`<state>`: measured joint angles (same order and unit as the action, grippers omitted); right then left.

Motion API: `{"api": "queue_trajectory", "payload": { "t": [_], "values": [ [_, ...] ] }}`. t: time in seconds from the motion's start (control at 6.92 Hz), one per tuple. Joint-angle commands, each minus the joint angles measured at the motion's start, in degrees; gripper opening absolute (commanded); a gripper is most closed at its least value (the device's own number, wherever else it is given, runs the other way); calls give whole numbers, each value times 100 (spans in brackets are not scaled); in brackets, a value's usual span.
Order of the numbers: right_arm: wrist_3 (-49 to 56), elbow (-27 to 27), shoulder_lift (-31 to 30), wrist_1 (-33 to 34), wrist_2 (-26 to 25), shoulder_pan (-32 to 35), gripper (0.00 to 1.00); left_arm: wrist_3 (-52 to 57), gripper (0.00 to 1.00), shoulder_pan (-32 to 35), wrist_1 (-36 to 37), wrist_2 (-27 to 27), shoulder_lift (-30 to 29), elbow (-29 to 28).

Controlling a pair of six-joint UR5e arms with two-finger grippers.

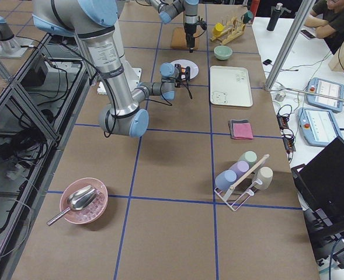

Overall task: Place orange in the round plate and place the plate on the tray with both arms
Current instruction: 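Release the orange onto the plate while the right gripper grips the plate rim, then lift the plate with the right gripper while the left arm withdraws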

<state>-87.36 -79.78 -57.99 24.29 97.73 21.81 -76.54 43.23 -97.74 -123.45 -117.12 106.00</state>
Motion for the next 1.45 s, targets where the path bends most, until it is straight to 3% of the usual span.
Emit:
{"api": "queue_trajectory", "payload": {
  "t": [0.0, 0.14, 0.29, 0.58, 0.72, 1.3],
  "values": [
    [0, 50, 112, 15, 0, -53, 80, 228, 97, 282, 0, -214, 172, 96],
    [26, 85, 139, 23, 0, -88, 76, 350, 97, 344, 0, -258, 207, 114],
    [26, 164, 218, 15, 0, -97, 66, 429, 97, 466, 0, -355, 260, 122],
    [-17, 95, 227, -116, 17, -71, 10, 491, 97, 616, 9, -434, 269, 114],
    [-209, 94, 227, -448, 9, 7, 0, 726, 97, 739, 183, -583, 260, 140],
    [-1217, 86, 542, -618, -218, 166, 0, 1316, 97, 1073, 668, -751, 287, 333]
  ]
}}
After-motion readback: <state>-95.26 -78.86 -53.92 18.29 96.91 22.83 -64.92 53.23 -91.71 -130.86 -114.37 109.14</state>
